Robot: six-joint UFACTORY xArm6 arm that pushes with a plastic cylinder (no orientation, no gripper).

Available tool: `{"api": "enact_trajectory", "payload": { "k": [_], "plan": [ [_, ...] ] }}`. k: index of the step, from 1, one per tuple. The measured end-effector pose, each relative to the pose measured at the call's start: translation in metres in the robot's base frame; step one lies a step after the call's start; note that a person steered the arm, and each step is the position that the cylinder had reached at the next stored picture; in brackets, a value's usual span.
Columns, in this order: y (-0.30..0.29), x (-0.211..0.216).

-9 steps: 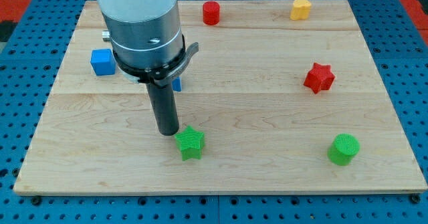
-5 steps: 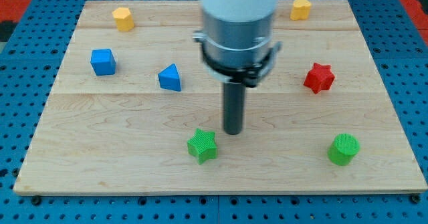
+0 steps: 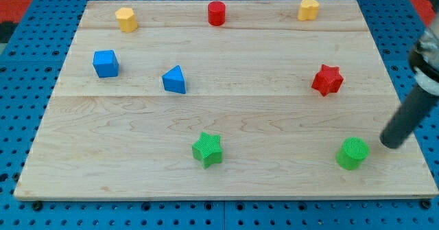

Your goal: Keep the green blocks diagonally to the bottom right side of the blue triangle

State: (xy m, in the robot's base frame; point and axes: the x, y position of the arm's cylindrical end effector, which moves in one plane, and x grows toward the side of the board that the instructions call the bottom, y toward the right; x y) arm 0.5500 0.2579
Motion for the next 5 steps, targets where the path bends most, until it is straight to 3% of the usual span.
{"api": "enact_trajectory", "payload": {
  "k": [1,2,4,5],
  "plan": [
    [-0.017,0.021],
    [-0.080,0.023],
    [-0.208,-0.043],
    [-0.241,-0.049]
  ]
}}
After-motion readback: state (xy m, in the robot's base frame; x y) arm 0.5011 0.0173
